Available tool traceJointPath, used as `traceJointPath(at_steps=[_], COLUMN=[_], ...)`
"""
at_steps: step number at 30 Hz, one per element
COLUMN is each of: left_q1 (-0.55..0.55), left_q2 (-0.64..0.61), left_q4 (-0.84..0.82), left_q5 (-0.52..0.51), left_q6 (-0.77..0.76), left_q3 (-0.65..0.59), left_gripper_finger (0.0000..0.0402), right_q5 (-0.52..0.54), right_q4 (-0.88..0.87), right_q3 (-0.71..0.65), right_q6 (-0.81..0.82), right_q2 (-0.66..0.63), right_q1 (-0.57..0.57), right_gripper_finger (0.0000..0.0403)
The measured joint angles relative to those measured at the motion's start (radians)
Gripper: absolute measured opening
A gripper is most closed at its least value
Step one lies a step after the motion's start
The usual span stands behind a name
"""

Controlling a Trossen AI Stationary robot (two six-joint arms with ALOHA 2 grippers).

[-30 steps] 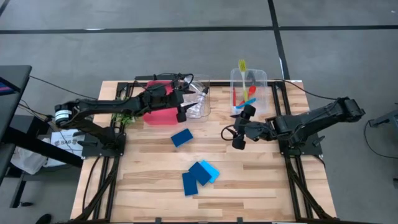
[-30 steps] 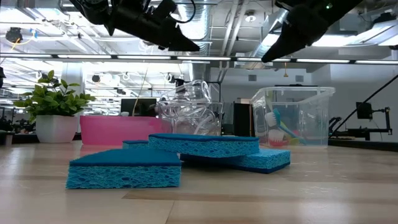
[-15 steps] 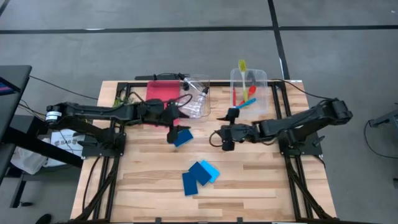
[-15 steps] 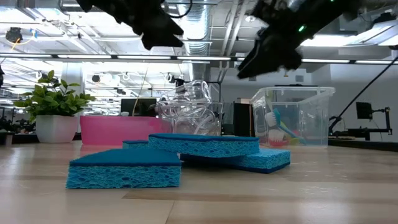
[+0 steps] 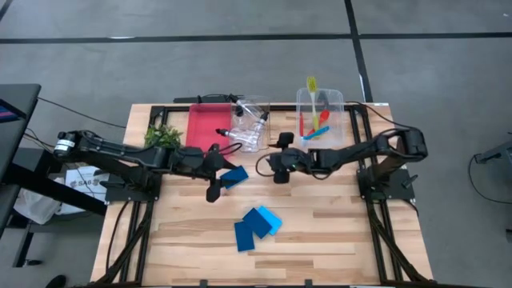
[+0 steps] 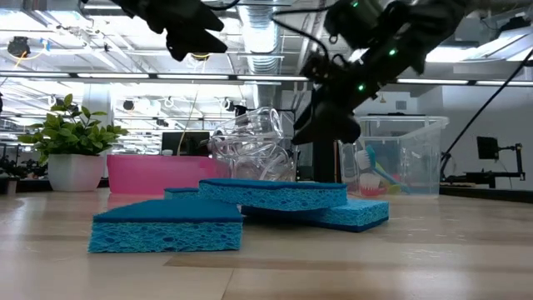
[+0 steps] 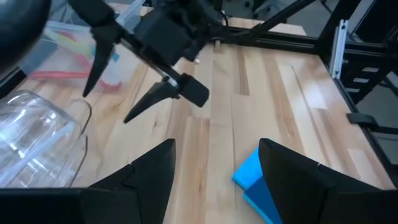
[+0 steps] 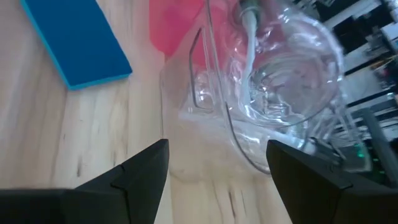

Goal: Pick & Place Kitchen Sink Supplies
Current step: Put the soap dispenser into the left transparent bin

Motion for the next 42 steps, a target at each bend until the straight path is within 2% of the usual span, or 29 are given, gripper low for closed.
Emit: traceJointPath(at_steps=[4,8,20,29,33,42], left_q1=[-0.003,-0.003,-0.003,-0.003,-0.003,-0.003], left_q2=[-0.003,-0.003,-0.003,-0.002,-0.002,-0.002], left_q4=[0.022,0.030,0.048,0.051,0.055,0.061], left_q5=[-0.008,-0.008,-0.008,-0.008,-0.008,-0.008], left_q6=[0.000,0.000,0.000,0.001,0.003,0.003], left_q3=[-0.017,-0.018,-0.018,-0.018,-0.018,-0.018], left_gripper_finger=[0.0232,0.0232,0.0232,0.0232,0.0232,0.0232], right_q5=[-0.071,-0.090,-0.057,-0.033,0.017,0.076], right_q4=[0.000,-0.005,-0.149,-0.290,-0.333,-0.361], right_q3=[0.034,0.058,0.101,0.110,0.111,0.110], right_q6=[-0.006,-0.035,-0.018,0.059,0.086,0.097], right_q2=[0.048,0.091,0.094,0.049,0.048,0.048], right_q1=[-0.044,-0.065,-0.086,-0.086,-0.086,-0.081], right_gripper_finger=[0.0265,0.0265,0.0257,0.0199,0.0167,0.0099])
